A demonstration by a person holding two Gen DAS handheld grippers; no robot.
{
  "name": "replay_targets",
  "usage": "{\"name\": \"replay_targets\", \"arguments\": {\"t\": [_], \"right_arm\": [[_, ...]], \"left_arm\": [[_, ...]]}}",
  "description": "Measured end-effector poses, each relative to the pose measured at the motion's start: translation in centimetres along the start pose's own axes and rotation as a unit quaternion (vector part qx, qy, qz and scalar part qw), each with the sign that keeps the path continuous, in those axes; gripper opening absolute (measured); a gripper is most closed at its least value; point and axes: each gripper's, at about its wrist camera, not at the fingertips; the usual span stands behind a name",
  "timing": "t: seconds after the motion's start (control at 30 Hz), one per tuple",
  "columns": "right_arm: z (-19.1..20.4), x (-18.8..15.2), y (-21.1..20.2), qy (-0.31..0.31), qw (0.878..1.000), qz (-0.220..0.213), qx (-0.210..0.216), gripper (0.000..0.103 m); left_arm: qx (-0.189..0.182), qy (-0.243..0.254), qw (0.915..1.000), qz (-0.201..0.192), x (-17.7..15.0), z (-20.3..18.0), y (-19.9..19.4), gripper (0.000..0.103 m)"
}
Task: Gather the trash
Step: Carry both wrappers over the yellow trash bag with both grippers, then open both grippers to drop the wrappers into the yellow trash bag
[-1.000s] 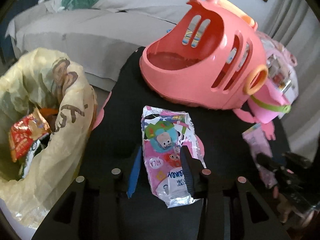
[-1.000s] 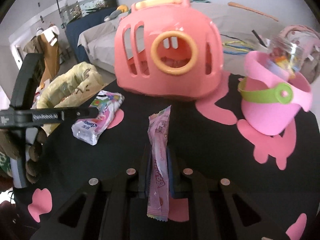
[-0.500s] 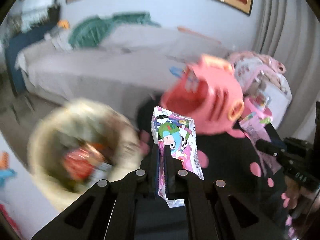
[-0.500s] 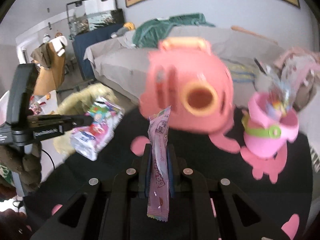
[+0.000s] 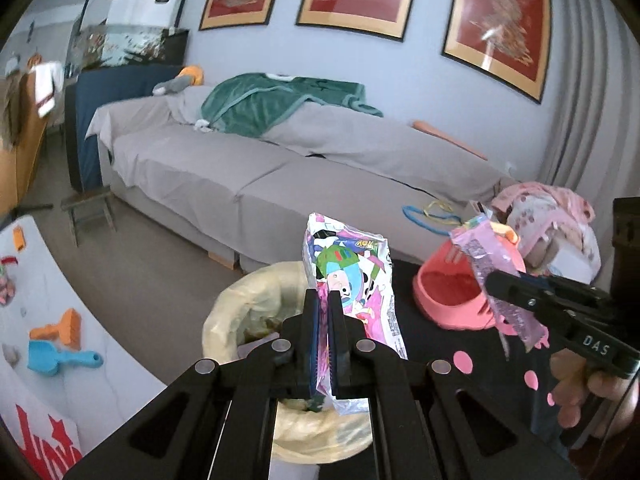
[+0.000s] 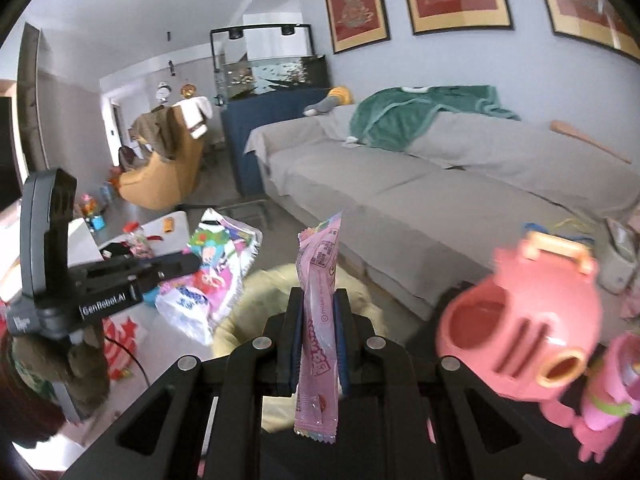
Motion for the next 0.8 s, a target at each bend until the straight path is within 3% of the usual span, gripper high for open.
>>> {"name": "replay_targets", "arguments": {"t": [0.33, 0.53, 0.57, 0.67, 0.8], "right_arm": [[0.5, 1.5, 7.2, 0.005, 0.998, 0.057, 0.015, 0.013], [-0.4, 1.1, 9.3, 0.014, 0.997, 0.078, 0.013, 0.014], [-0.7, 1.0, 9.5, 0.015, 0.997, 0.080, 0.012, 0.014], [-1.1, 1.2, 10.4, 0.020, 0.996, 0.085, 0.011, 0.014], [-1.1, 1.2, 11.1, 0.024, 0.996, 0.091, 0.012, 0.015]], "left_arm": [[-0.026, -0.051, 0.9955, 0.076, -1.1, 4.8, 6.5, 0.004], [-0.077, -0.075, 0.9888, 0.104, -1.2, 6.4, 10.0, 0.008], [-0.082, -0.077, 0.9882, 0.105, -1.1, 6.5, 10.2, 0.013], [-0.089, -0.085, 0.9868, 0.104, -1.2, 6.9, 10.2, 0.049], [-0.079, -0.105, 0.9873, 0.089, -1.1, 8.0, 9.9, 0.053]]}}
Point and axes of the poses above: each gripper's, at about its wrist camera, not at the fingertips, and y roughly the way its jaws point, z to its left, x to its top, and after that the axes turned 15 degrees about z, right-handed
